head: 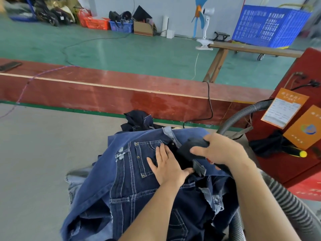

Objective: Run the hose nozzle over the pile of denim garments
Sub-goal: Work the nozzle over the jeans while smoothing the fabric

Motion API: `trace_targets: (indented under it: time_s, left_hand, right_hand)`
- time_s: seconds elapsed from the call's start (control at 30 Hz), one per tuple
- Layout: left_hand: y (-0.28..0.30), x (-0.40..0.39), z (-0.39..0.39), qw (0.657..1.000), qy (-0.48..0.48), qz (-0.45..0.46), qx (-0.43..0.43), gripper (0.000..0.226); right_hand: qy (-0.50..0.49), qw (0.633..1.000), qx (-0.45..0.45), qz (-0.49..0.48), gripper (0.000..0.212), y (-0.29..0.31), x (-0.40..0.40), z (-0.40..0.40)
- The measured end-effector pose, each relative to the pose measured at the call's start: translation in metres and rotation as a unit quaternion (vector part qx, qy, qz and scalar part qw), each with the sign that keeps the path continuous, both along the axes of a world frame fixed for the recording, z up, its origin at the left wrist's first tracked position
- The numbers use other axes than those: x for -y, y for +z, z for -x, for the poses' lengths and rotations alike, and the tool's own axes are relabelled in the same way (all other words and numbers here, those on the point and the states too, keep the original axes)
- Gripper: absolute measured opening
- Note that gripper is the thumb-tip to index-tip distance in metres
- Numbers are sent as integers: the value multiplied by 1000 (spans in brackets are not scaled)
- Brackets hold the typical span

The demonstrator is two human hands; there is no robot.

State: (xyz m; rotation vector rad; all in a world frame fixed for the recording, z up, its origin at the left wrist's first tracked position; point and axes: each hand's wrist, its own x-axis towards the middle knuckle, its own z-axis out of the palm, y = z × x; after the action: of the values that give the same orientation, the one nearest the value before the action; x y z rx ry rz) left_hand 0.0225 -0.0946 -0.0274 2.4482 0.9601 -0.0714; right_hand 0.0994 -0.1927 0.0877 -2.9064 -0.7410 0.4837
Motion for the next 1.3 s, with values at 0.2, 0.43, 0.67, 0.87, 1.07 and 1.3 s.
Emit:
trace_targets:
  time_s: [0.2,0.43,0.67,0.87,1.07,1.3]
  left_hand:
    - [-1,1,1,1000,5,1,20,116]
    - [1,1,2,1000,3,6,20,117]
    - [2,2,2,1000,5,5,0,120]
    - [0,4,2,1000,19,-1,18,120]
    - [3,2,2,1000,12,13,13,123]
    - [4,2,2,1000,9,5,-4,122]
  right_hand:
    - [14,997,70,-14,41,-24,-31,10]
    - [-23,990,55,-127,37,3,-12,-1]
    - [28,999,9,14,40,-4,-11,2]
    - [21,996,79,-39,43,-29,-44,15]
    - [9,992,65,-111,37,-4,-27,6]
    - [16,1000,-18,8,42,-2,-13,0]
